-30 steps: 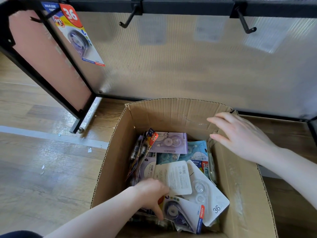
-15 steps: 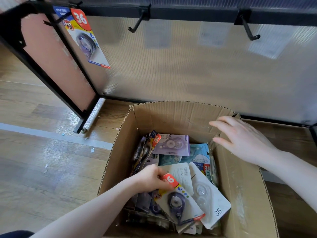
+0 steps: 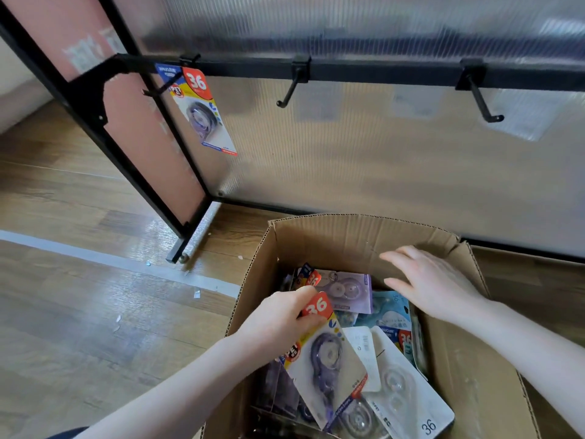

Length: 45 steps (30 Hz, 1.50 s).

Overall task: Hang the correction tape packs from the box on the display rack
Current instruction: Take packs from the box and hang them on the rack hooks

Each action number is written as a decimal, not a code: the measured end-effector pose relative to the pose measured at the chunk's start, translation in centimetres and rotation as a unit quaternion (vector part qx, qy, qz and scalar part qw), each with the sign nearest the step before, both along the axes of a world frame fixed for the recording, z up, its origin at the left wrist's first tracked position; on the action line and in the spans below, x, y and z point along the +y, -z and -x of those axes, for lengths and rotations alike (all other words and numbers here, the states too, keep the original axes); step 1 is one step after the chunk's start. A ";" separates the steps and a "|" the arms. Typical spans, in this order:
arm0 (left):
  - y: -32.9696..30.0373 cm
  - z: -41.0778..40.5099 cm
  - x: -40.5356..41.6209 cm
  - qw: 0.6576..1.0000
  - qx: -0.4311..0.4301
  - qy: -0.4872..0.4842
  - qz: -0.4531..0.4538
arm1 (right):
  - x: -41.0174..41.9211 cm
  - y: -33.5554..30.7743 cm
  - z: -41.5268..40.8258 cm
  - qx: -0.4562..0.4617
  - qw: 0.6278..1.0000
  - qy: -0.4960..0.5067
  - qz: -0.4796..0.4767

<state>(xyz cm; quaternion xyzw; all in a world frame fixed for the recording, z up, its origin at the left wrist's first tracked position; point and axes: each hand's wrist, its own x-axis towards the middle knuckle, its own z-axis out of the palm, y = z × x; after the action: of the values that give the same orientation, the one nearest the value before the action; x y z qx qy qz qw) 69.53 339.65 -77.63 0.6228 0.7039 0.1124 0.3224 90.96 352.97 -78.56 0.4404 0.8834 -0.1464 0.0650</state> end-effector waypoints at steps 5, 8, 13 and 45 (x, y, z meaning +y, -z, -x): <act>-1.2 0.9 0.1 0.997 -0.044 -0.013 0.066 | 0.7 1.7 1.1 -0.047 0.999 -0.005 0.010; -1.7 1.5 0.0 0.989 -0.089 -0.023 0.120 | 0.9 3.0 1.8 -0.055 0.998 -0.002 0.025; -2.4 2.0 0.1 0.970 -0.184 -0.057 0.149 | 0.7 4.9 2.3 -0.077 0.993 0.025 0.084; -0.9 2.9 0.5 0.990 -0.051 0.044 0.127 | 1.3 10.4 4.0 0.152 0.909 0.297 0.251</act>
<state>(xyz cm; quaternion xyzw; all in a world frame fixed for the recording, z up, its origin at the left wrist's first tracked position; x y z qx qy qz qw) 66.58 340.10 -76.72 0.6008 0.6668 0.0391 0.4391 86.98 354.31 -88.94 0.6236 0.6453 -0.4411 -0.0079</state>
